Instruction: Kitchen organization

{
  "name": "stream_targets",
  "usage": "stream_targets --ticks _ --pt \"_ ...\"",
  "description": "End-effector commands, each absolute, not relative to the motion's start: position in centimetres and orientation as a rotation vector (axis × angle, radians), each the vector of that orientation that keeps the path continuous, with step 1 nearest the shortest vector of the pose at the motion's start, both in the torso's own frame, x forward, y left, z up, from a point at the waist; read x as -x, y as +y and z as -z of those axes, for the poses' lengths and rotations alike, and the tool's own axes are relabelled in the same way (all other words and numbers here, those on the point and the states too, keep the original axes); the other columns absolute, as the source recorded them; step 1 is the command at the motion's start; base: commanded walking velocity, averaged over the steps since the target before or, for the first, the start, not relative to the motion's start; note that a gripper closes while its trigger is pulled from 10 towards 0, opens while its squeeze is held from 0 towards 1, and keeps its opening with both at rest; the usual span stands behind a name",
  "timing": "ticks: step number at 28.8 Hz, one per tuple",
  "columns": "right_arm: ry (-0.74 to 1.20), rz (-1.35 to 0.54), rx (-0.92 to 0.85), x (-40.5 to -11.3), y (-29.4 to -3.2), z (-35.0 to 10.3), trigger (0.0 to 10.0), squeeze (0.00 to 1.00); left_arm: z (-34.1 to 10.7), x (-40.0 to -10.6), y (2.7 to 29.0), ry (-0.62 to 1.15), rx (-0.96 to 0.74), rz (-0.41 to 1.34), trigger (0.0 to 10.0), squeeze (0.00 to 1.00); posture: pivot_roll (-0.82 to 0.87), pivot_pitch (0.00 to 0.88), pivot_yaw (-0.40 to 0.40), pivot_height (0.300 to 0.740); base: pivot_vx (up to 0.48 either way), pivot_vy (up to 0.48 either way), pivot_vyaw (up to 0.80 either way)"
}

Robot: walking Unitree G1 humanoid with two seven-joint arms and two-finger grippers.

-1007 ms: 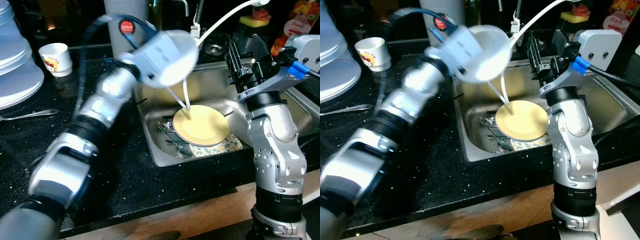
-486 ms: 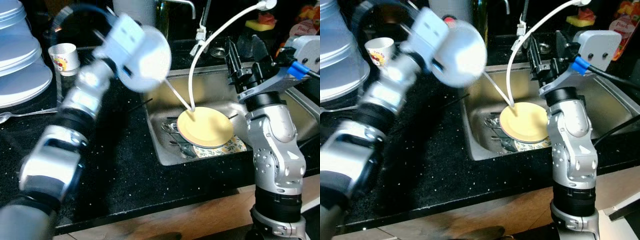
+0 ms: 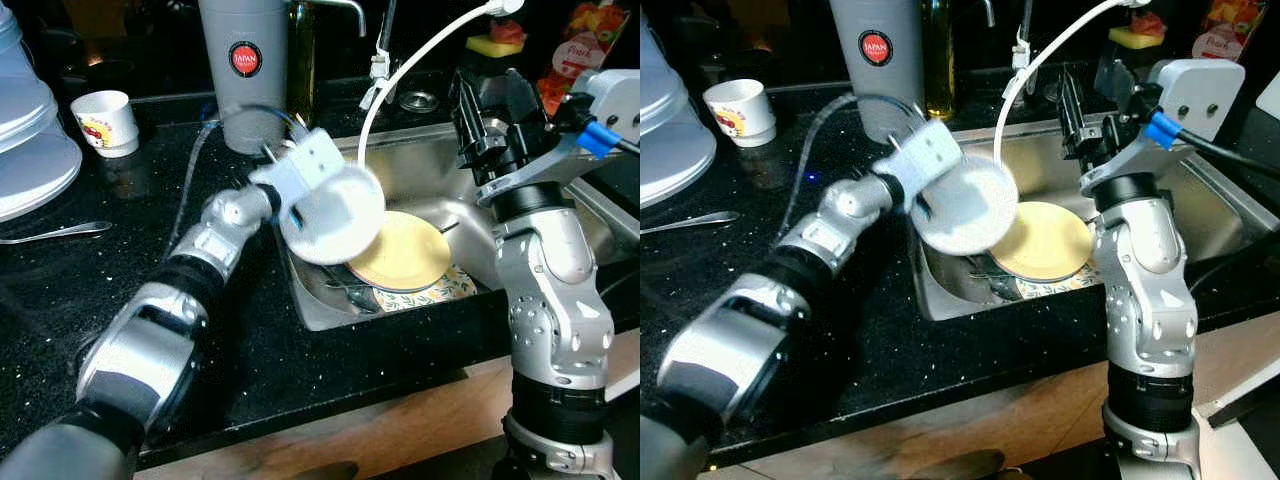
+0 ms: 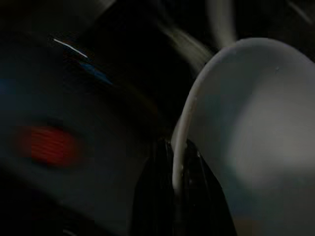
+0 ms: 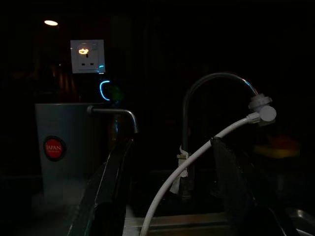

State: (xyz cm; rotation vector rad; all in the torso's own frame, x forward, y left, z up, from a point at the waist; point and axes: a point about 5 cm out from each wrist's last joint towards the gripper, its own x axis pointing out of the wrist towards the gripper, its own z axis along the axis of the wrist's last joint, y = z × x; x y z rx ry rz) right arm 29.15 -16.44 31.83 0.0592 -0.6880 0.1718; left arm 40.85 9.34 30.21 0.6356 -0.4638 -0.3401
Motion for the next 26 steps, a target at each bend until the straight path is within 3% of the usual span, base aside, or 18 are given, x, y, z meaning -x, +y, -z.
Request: stream_targets --ticks 1,6,8,10,15,16,17,26 --pt "-0.709 -0.183 -0.052 -29.1 -16.3 -32.3 10.0 0.00 -33.1 -40.3 10.2 -0.596 -0.569 0.275 10.0 0.00 0.01 0.035 -0.013 0.740 0.000 0.000 0.00" --pt "-0.713 -0.190 -0.051 -29.2 -16.2 -32.4 10.0 0.00 -36.8 -39.4 13.6 -0.742 -0.597 0.045 10.0 0.00 0.02 0.032 -0.013 0.740 0.000 0.000 0.00" --pt "-0.713 -0.190 -0.052 -29.1 -16.1 -32.3 10.0 0.00 -35.7 -40.2 16.2 -0.607 -0.851 -0.091 10.0 0.00 0.02 0.038 -0.005 0.740 0.000 0.000 0.00" --pt "-0.712 -0.188 -0.053 -29.1 -16.1 -32.3 10.0 0.00 -34.8 -40.3 17.8 -0.544 -0.995 -0.133 10.0 0.00 0.02 0.043 -0.004 0.740 0.000 0.000 0.00" --pt "-0.704 -0.180 -0.053 -29.1 -16.4 -32.1 10.0 0.00 -33.3 -39.9 21.3 -0.447 -0.994 -0.212 10.0 0.00 0.02 0.043 -0.004 0.740 0.000 0.000 0.00" --pt "-0.698 -0.180 -0.056 -29.1 -16.4 -31.9 10.0 0.00 -32.3 -38.8 24.2 -0.384 -1.030 -0.307 10.0 0.00 0.03 0.054 0.001 0.740 0.000 0.000 0.00" --pt "-0.696 -0.182 -0.058 -29.1 -16.3 -31.8 10.0 0.00 -31.9 -38.4 25.2 -0.361 -1.040 -0.348 10.0 0.00 0.03 0.054 0.001 0.740 0.000 0.000 0.00" --pt "-0.685 -0.207 -0.070 -29.4 -15.8 -31.5 10.0 0.00 -28.4 -35.7 27.1 -0.296 -1.072 -0.497 10.0 0.00 0.07 0.063 0.003 0.740 0.000 0.000 0.00"
